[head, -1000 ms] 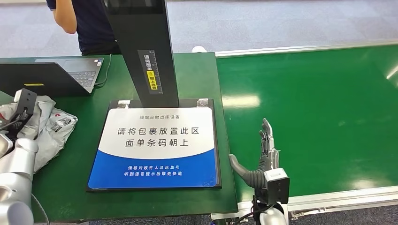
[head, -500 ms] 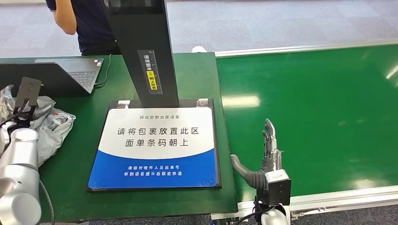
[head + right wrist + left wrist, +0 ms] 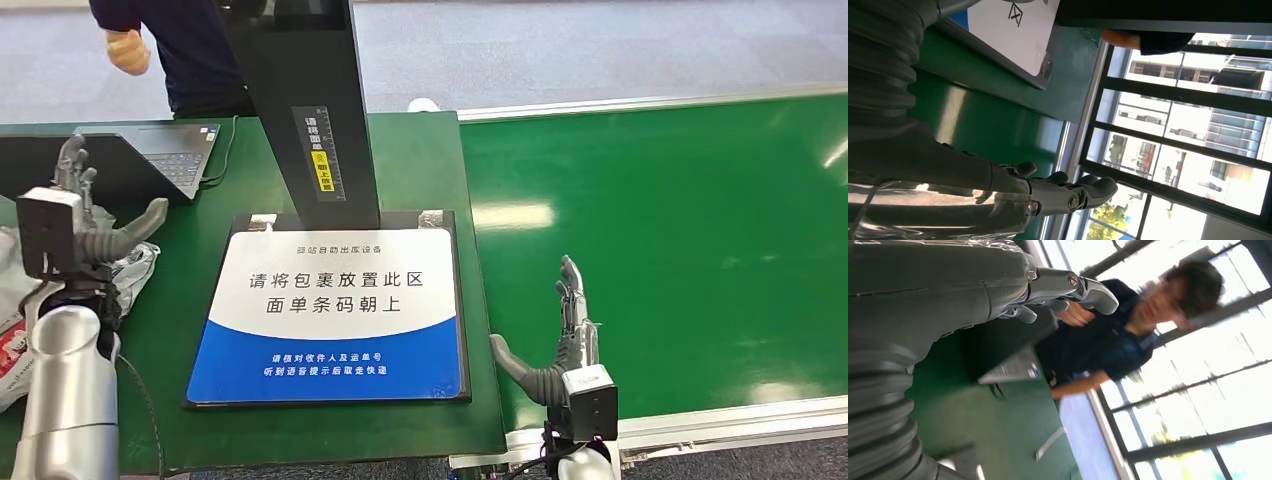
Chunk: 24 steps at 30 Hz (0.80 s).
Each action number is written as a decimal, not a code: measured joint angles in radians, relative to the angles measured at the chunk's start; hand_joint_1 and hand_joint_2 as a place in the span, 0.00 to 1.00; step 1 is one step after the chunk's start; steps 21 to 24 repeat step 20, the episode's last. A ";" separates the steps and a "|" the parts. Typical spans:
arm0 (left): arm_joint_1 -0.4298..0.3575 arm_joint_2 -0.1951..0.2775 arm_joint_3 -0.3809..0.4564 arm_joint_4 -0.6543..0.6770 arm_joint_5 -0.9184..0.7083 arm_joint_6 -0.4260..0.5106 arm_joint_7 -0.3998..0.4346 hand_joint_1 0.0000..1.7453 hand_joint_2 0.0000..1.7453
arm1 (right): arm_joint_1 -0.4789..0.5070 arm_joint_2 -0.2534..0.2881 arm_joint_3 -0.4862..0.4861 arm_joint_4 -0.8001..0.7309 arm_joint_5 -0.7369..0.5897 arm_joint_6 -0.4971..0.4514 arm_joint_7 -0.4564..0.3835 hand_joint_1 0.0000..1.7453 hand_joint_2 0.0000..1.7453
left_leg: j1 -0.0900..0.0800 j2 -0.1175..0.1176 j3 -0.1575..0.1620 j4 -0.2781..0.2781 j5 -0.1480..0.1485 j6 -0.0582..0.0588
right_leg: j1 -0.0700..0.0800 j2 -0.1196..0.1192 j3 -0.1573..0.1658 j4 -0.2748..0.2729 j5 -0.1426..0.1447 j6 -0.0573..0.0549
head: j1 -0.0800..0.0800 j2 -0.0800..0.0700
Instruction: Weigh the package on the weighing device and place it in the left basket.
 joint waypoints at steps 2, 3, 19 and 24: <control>0.049 -0.009 -0.047 -0.060 -0.001 -0.020 -0.015 0.00 1.00 | -0.001 0.000 0.001 0.006 0.001 0.000 -0.002 0.00 1.00 | 0.000 0.000 0.000 0.000 0.000 0.000 | 0.000 0.000 0.000 0.000 0.000 0.000 | 0.000 0.000; 0.071 -0.013 -0.070 -0.086 -0.002 -0.031 -0.023 0.00 1.00 | -0.002 0.000 0.002 0.009 0.001 0.001 -0.004 0.00 1.00 | 0.000 0.000 0.000 0.000 0.000 0.000 | 0.000 0.000 0.000 0.000 0.000 0.000 | 0.000 0.000; 0.301 -0.127 -0.389 -0.251 -0.126 -0.074 -0.082 0.00 1.00 | -0.030 -0.004 0.068 0.081 0.023 0.042 0.004 0.00 1.00 | 0.000 -0.001 0.000 0.000 -0.001 0.001 | 0.000 0.000 0.000 0.000 0.000 0.000 | 0.000 0.000; 0.304 -0.132 -0.394 -0.250 -0.126 -0.074 -0.083 0.00 1.00 | -0.031 -0.004 0.071 0.085 0.023 0.043 0.005 0.00 1.00 | 0.000 -0.001 0.000 0.000 -0.001 0.001 | 0.000 0.000 0.000 0.000 0.000 0.000 | 0.000 0.000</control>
